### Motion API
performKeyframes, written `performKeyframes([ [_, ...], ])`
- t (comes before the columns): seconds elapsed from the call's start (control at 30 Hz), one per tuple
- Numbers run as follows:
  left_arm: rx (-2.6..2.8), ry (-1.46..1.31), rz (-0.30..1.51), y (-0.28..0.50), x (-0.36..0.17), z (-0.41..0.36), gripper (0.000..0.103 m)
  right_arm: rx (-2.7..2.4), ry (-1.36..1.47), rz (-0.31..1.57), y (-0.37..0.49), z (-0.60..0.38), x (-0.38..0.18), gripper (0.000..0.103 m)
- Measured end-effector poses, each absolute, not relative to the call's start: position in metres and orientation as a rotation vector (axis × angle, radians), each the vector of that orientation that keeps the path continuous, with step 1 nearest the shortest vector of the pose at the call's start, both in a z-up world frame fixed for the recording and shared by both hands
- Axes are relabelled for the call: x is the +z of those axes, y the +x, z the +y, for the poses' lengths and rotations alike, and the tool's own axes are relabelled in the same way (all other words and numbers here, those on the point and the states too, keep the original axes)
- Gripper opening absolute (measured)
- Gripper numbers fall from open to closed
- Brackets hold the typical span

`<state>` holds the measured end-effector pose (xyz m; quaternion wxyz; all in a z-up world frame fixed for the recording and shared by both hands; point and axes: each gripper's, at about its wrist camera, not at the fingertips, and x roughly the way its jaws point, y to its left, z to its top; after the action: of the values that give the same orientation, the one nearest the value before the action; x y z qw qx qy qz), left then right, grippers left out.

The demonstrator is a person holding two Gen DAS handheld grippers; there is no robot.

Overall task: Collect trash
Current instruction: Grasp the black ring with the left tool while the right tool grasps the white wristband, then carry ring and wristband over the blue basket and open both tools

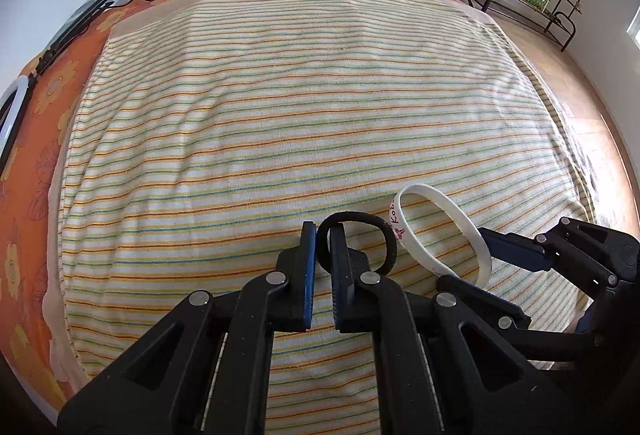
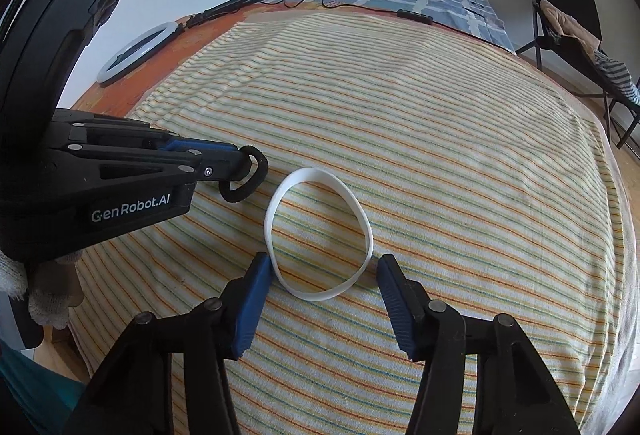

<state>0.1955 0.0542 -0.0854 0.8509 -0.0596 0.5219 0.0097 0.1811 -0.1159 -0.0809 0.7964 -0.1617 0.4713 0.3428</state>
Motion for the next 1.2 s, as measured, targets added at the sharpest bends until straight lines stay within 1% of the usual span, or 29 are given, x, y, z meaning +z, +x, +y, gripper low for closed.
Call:
performKeyframes([
  [0.03, 0.02, -0.126, 1.097, 0.195, -0.085, 0.054, 0.005, 0.744, -0.344, 1.012, 0.181, -0.115, -0.081, 0.039],
  [0.07, 0.021, -0.125, 1.094, 0.194, -0.083, 0.054, 0.005, 0.75, -0.338, 1.012, 0.181, -0.115, -0.08, 0.037],
  [0.13, 0.019, -0.125, 1.087, 0.192, -0.08, 0.054, 0.005, 0.751, -0.333, 1.011, 0.18, -0.116, -0.079, 0.024],
  [0.17, 0.018, -0.125, 1.082, 0.19, -0.078, 0.054, 0.005, 0.75, -0.325, 1.012, 0.18, -0.116, -0.078, 0.022],
  [0.2, 0.018, -0.124, 1.078, 0.189, -0.076, 0.054, 0.005, 0.751, -0.311, 1.016, 0.181, -0.118, -0.077, 0.017],
  [0.3, 0.017, -0.118, 1.066, 0.184, -0.07, 0.052, 0.005, 0.746, -0.293, 1.014, 0.181, -0.122, -0.074, 0.013],
  [0.73, -0.006, -0.099, 1.009, 0.147, -0.039, 0.038, 0.005, 0.728, -0.311, 0.93, 0.155, -0.139, -0.04, 0.012],
  [1.2, -0.041, -0.046, 0.954, 0.074, -0.019, 0.005, 0.005, 0.744, -0.301, 0.906, 0.089, -0.177, -0.011, 0.012],
])
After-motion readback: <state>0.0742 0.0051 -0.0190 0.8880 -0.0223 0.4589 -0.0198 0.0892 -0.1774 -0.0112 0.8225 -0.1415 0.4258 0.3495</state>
